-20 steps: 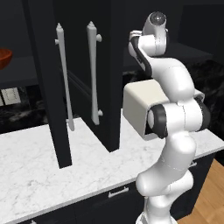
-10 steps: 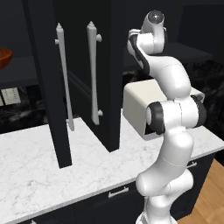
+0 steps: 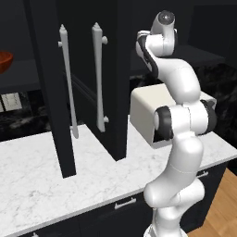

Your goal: Gather all objects into one cabinet and sort the glasses and bowls to opposite sides.

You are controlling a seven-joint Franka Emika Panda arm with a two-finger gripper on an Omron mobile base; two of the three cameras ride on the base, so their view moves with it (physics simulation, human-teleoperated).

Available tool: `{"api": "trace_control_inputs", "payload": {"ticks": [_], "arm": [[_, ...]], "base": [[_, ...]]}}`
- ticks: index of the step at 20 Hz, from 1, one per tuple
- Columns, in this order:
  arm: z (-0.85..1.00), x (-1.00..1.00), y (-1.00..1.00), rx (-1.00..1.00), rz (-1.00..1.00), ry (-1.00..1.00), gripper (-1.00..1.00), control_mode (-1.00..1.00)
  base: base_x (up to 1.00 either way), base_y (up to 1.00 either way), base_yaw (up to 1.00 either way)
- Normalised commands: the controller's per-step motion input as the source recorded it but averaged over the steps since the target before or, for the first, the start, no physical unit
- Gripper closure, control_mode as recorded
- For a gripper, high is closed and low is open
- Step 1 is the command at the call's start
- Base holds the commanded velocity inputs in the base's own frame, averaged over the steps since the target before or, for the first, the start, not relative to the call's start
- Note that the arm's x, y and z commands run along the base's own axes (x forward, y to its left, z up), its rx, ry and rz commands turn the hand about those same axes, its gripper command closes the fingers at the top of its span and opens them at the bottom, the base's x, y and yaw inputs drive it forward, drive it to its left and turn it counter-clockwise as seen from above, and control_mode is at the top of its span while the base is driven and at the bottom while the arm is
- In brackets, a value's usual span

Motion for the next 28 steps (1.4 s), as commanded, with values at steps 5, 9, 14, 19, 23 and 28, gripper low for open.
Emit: {"api": "trace_control_inputs", "payload": {"ticks": [5, 9, 14, 19, 23, 28], "arm": [[0.00, 0.14, 0.00, 0.00, 0.00, 0.00, 1.00, -1.00], [0.00, 0.06, 0.00, 0.00, 0.00, 0.00, 1.00, -1.00], [0.00, 0.00, 0.00, 0.00, 0.00, 0.00, 1.00, -1.00], [0.00, -0.01, 0.00, 0.00, 0.00, 0.00, 1.00, -1.00], [0.08, -0.24, 0.00, 0.00, 0.01, -0.12, 1.00, -1.00], [0.10, -0.64, -0.03, 0.01, 0.06, -0.27, 1.00, -1.00]], "base": [[0.00, 0.00, 0.00], [0.00, 0.00, 0.00], [0.00, 0.00, 0.00], [0.00, 0.00, 0.00], [0.00, 0.00, 0.00], [0.00, 0.00, 0.00]]}}
